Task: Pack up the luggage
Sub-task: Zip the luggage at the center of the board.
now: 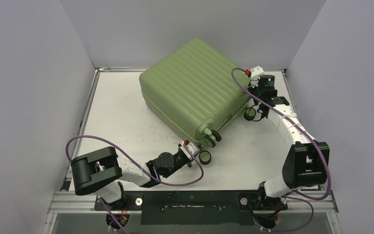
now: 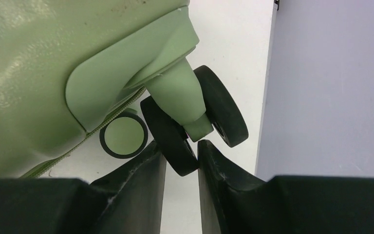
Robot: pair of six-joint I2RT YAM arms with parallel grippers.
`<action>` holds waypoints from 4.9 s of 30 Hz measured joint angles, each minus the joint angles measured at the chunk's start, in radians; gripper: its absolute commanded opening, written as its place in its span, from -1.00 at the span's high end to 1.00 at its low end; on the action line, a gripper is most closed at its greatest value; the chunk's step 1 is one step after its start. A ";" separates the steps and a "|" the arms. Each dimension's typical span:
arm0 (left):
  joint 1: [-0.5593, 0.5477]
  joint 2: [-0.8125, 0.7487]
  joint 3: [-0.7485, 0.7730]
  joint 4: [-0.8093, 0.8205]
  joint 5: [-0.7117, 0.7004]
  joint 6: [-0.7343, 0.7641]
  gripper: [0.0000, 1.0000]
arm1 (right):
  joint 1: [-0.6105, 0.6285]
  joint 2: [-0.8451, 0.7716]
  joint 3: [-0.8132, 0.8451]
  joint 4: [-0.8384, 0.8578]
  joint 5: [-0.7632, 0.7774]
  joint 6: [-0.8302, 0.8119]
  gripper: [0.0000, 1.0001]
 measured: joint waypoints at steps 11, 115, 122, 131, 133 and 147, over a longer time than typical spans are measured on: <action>0.000 -0.004 -0.010 -0.002 0.000 -0.001 1.00 | -0.014 -0.103 -0.099 0.043 -0.016 0.069 0.18; -0.013 -0.420 -0.176 -0.368 -0.235 -0.008 1.00 | 0.113 -0.259 -0.235 0.097 -0.354 0.371 -0.41; -0.013 -0.428 -0.176 -0.380 -0.235 -0.006 1.00 | 0.111 -0.217 -0.234 0.089 -0.354 0.337 0.44; -0.013 -0.419 -0.174 -0.391 -0.248 -0.004 1.00 | 0.174 -0.281 -0.302 0.133 -0.232 0.352 1.00; -0.014 -0.408 -0.173 -0.389 -0.264 -0.009 1.00 | 0.200 -0.319 -0.334 0.141 -0.180 0.367 1.00; -0.059 -0.262 -0.066 -0.336 -0.315 -0.052 1.00 | 0.228 -0.517 -0.410 0.082 0.066 0.506 1.00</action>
